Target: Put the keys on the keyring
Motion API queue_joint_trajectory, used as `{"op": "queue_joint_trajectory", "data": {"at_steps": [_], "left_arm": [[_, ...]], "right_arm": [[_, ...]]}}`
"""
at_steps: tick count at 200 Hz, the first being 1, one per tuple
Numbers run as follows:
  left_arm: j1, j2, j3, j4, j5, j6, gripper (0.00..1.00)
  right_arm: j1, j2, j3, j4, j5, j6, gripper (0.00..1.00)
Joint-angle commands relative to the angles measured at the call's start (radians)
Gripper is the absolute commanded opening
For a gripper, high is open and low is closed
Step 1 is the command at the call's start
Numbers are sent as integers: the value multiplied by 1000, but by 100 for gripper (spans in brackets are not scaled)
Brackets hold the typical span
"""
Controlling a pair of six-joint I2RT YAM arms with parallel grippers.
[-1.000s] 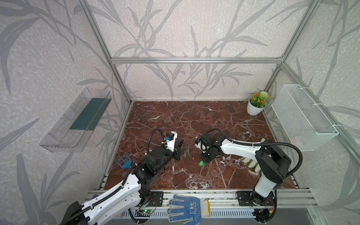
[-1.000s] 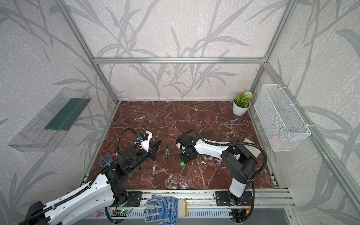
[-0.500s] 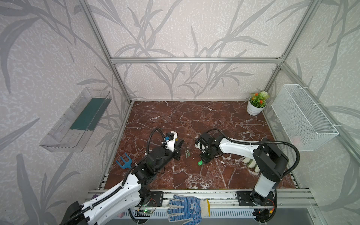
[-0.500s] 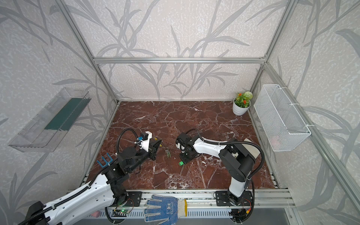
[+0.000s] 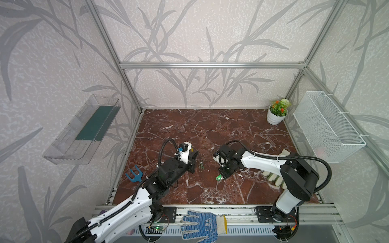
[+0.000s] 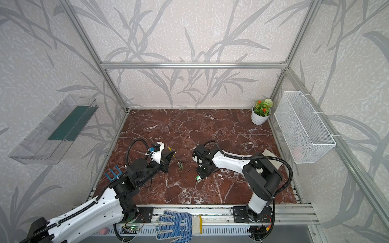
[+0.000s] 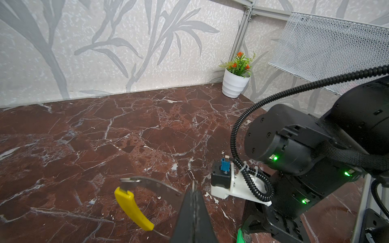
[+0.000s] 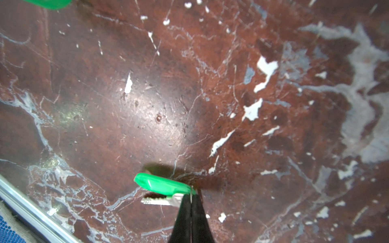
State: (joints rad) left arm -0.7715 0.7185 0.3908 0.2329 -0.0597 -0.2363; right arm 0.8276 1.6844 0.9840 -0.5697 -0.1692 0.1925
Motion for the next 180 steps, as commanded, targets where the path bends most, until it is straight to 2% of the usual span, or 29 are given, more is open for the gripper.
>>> {"op": "queue_joint_trajectory", "data": {"at_steps": [1,16,43,76,128,180], "left_arm": [[-5,-12,0,28,-9,6,0],[-5,-13,-2,30,-12,5,0],[-3,-14,-3,30,-15,6,0],[-5,-16,-1,26,-15,8,0],[-6,-19,0,25,-14,9,0],[-8,-18,-1,25,-14,10,0]], "right_arm": [[4,-10,21,-50,-3,8,16],[2,-6,48,-73,-4,6,24],[-4,17,126,-168,-11,-20,26],[-29,127,223,-300,-29,-52,28],[-34,227,329,-400,-32,-73,27],[-35,271,354,-406,-49,-78,19]]}}
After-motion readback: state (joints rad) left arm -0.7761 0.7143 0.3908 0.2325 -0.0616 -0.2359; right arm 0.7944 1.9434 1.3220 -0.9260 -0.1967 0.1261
